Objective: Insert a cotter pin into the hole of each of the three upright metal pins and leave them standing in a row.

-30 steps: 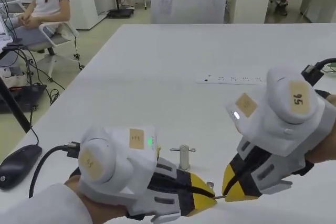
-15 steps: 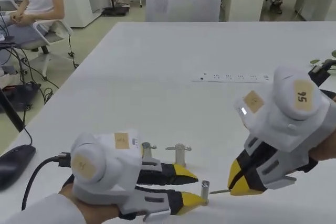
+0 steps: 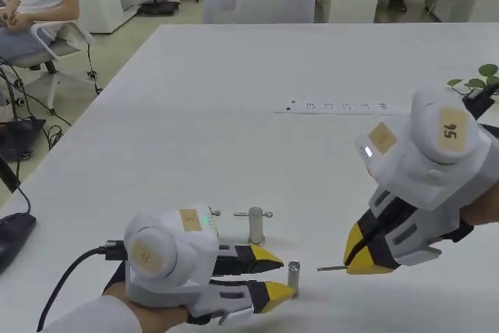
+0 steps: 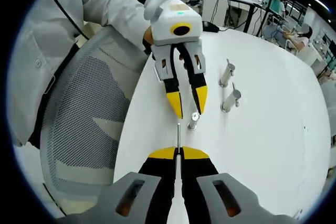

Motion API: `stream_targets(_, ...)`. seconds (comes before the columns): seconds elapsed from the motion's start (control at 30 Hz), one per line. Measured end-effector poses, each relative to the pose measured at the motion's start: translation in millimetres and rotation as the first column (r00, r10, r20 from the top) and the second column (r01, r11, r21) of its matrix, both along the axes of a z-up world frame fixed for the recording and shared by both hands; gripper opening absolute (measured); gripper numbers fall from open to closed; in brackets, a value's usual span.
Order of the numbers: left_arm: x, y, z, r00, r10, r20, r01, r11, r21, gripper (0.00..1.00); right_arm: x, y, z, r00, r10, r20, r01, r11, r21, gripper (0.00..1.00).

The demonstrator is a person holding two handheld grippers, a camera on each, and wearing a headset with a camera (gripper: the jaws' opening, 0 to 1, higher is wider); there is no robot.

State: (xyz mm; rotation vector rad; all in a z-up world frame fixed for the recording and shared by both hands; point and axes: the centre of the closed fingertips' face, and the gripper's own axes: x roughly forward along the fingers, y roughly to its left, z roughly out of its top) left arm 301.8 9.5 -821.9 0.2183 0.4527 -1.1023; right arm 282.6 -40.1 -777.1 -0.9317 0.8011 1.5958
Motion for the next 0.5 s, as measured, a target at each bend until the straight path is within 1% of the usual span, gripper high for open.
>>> stream_targets(0.07, 1.4, -0.6, -5.7, 1.0, 0.004, -0.021, -0.004, 1.0, -0.001, 0.17, 0.4, -1.3, -0.7, 1.0, -0.007, -0.001, 0.007, 1.0, -0.001, 0.03)
stream_targets(0.2, 2.3, -3.7, -9.5, 1.0, 0.003, -0.022, -0.003, 1.0, -0.003, 0.17, -0.2, -4.0, -1.1, 1.0, -0.018, -0.004, 0.018, 1.0, 0.001, 0.03)
stream_targets(0.3, 0.5, -8.7, -14.8, 0.999, -0.006, -0.04, 0.005, 1.0, -0.005, 0.17, 1.2, -6.8, -3.0, 1.0, -0.029, -0.007, 0.029, 1.0, -0.001, 0.03)
stream_targets(0.37, -1.6, -11.0, -20.0, 0.999, -0.019, -0.04, 0.02, 1.0, 0.013, 0.17, 3.1, -8.0, -4.5, 0.999, -0.039, -0.008, 0.039, 0.999, -0.003, 0.03)
stream_targets(0.5, -0.7, -12.2, -23.5, 0.999, -0.015, -0.036, 0.016, 1.0, 0.025, 0.16, 4.2, -7.0, -6.1, 0.999, -0.05, -0.014, 0.05, 0.999, 0.001, 0.03)
